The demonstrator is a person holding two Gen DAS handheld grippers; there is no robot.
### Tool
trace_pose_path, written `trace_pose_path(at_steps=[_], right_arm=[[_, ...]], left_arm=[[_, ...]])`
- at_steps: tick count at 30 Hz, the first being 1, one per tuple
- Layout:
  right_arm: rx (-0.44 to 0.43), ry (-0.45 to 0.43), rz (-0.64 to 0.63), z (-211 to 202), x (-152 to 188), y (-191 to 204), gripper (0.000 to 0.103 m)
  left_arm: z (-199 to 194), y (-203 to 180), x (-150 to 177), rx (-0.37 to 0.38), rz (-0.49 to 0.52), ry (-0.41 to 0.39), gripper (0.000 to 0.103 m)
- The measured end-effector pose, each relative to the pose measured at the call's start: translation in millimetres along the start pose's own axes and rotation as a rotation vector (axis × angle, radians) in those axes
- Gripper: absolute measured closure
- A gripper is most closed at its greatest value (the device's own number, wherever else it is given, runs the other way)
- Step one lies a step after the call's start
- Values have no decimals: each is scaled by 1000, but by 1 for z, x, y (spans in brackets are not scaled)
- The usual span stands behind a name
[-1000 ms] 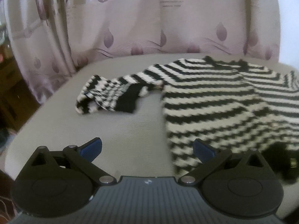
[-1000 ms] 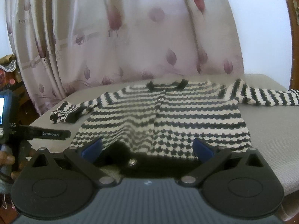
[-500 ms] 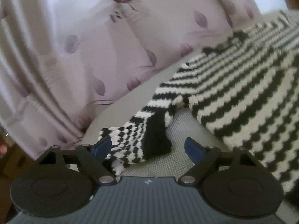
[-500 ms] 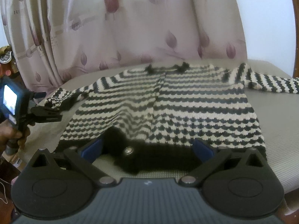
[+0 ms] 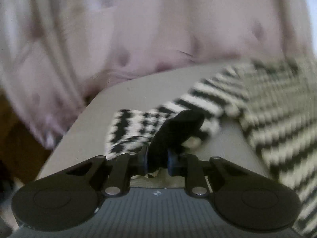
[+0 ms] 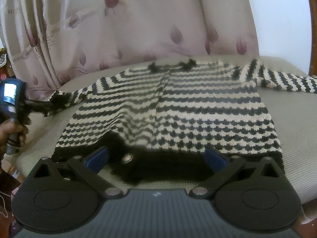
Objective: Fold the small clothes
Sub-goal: 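Grasp the cuff of the sleeve with the left gripper, then lift the sleeve with the left gripper and lay it across the cardigan body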
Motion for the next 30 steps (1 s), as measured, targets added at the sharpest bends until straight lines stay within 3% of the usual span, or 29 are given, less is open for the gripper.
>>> trace_pose_path(at_steps=[4, 9, 14, 18, 22, 30], right_arm=[[-3, 4, 12, 3, 0, -1, 0], [-21, -1, 11, 2, 0, 1, 0], [-29, -11, 38, 0, -4, -7, 0], [-28, -22, 69, -1, -6, -22, 0], [-30, -33, 109, -2, -8, -40, 0], [-19, -53, 183, -3, -8, -82, 0]], left_arm=[[-17, 42, -20, -10, -188, -8, 81], [-26, 54, -70, -31, -248, 7, 81], [-33, 30, -137, -2, -293, -3, 82], [-38, -22, -189, 42, -253, -38, 82], [-40, -100, -225, 117, -190, -67, 82], [-8, -257, -238, 294, -110, -7, 82]])
Point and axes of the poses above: each gripper's, at about its wrist camera, not at the fingertips, and z roughly the way its jaws point, y to its left, x to its underside, the point moved 8 cm from there along z, roughly the way its jaws point, and after that the axes turned 8 degrees about x, right-handed, at the moved point
